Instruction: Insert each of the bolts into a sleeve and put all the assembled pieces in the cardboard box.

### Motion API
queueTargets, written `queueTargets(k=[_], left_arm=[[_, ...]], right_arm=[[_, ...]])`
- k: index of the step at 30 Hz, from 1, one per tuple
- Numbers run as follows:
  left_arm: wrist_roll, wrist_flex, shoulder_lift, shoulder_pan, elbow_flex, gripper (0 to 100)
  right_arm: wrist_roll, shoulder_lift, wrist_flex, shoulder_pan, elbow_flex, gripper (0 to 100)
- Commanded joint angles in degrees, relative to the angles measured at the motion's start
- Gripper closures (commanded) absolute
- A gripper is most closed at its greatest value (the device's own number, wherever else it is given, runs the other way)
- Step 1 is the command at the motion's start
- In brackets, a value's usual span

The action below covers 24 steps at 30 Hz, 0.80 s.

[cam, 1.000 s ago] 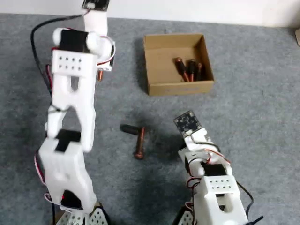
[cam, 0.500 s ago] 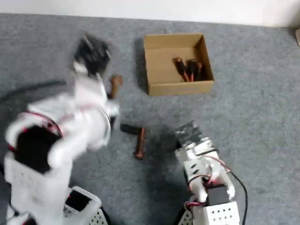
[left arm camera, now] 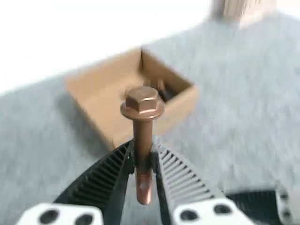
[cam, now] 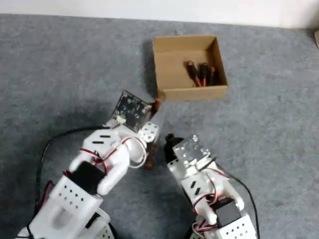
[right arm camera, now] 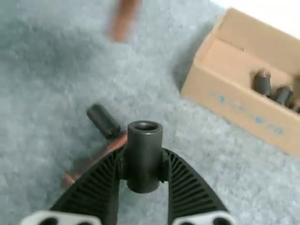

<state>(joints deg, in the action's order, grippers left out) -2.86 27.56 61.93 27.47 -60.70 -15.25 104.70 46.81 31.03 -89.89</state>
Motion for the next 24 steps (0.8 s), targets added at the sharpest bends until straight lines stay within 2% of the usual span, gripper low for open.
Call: queueTargets(k=[1,4,7,14,19,24], left_arm=[[0.0,-15.2,2.0,0.5,-5.7,99],[0.0,-21.6,2.0,0.8,-12.3,99],[0.4,-24.4,2.1,0.4,-16.5,99],[0.4,-24.3,3.4,0.8,-17.3,99],[0.0,-24.3,12.6,1.0,-18.2,99],[-6.3,-23.2,19.3,1.9,-21.5,99]], right_arm=[[0.7,0.7,-2.0,2.2,5.4,99.3],[0.7,0.7,-1.8,3.9,5.6,99.3],[0.7,0.7,-1.7,3.7,5.6,99.3],[0.7,0.7,-1.6,3.7,5.4,99.3],[0.7,0.7,-1.9,3.9,3.6,99.3],[0.7,0.7,-2.0,3.7,3.4,99.3]])
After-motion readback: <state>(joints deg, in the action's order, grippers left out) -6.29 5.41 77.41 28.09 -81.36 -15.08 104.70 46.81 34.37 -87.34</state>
